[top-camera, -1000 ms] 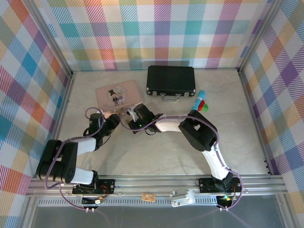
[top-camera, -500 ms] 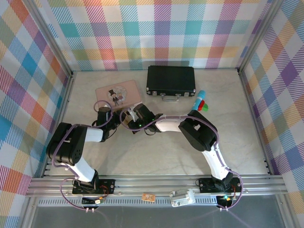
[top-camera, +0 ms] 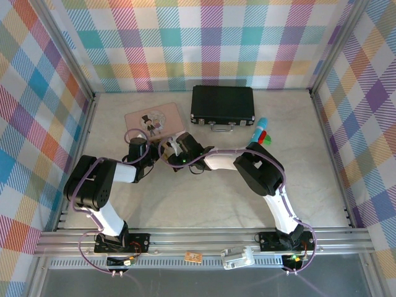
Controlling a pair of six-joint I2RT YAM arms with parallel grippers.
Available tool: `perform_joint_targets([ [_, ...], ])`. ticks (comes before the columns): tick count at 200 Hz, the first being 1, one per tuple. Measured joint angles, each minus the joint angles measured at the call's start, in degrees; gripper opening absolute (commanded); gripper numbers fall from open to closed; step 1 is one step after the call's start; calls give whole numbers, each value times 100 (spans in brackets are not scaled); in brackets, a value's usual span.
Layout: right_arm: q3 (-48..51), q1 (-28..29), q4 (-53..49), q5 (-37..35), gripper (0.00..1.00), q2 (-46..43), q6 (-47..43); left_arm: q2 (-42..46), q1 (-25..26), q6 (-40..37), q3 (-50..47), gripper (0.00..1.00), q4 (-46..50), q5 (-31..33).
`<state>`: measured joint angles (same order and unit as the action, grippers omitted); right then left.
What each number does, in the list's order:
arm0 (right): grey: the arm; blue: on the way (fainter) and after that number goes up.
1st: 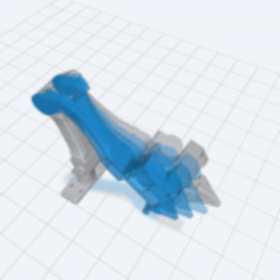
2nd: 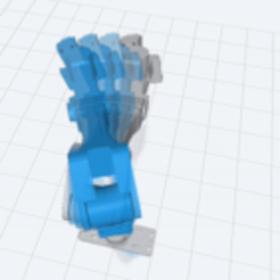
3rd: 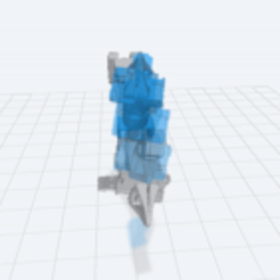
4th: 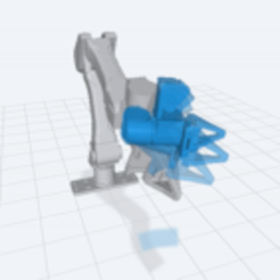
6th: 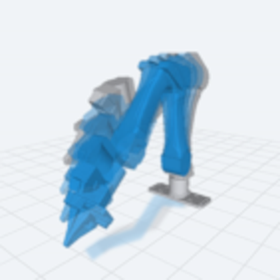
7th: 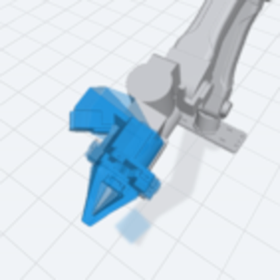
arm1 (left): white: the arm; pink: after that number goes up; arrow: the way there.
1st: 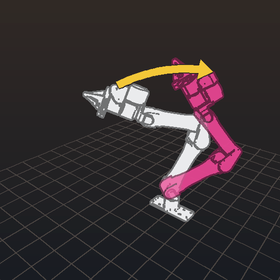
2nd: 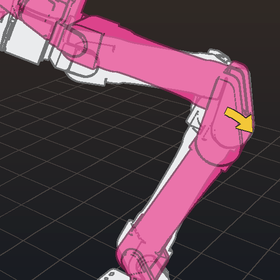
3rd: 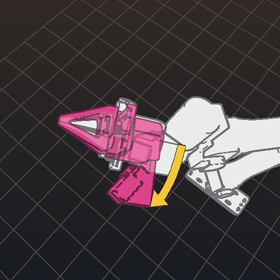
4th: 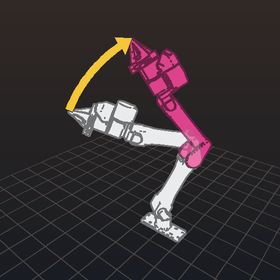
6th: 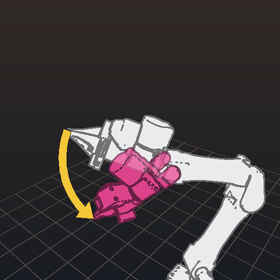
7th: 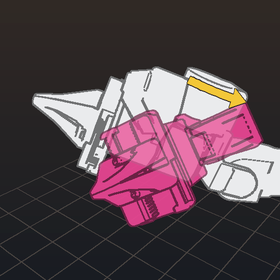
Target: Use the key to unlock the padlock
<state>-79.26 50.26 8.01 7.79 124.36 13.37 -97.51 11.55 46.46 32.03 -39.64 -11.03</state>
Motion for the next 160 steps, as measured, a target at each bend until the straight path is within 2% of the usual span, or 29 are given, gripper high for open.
perform_joint_targets([
  [8, 0, -7, 9, 0, 2, 0, 4, -35, 0, -2, 0, 11, -68, -2],
  [36, 0, -39, 68, 42, 1, 0, 37, -219, 2, -46, 2, 26, -404, 7],
  [69, 0, -74, 133, 122, 1, 0, 98, -321, 2, -87, 2, 27, -608, 15],
  [96, 0, -81, 157, 153, 1, 0, 107, -391, 7, -83, 2, 25, -756, -17],
  [118, 0, -92, 184, 179, 2, 0, 122, -503, 22, -63, 2, 16, -1010, -116],
  [139, 0, -114, 184, 188, 9, 0, 120, -612, 35, -11, 2, 7, -1279, -203],
  [160, 0, -151, 177, 195, 14, 0, 94, -680, 39, 50, -26, 2, -1486, -238],
])
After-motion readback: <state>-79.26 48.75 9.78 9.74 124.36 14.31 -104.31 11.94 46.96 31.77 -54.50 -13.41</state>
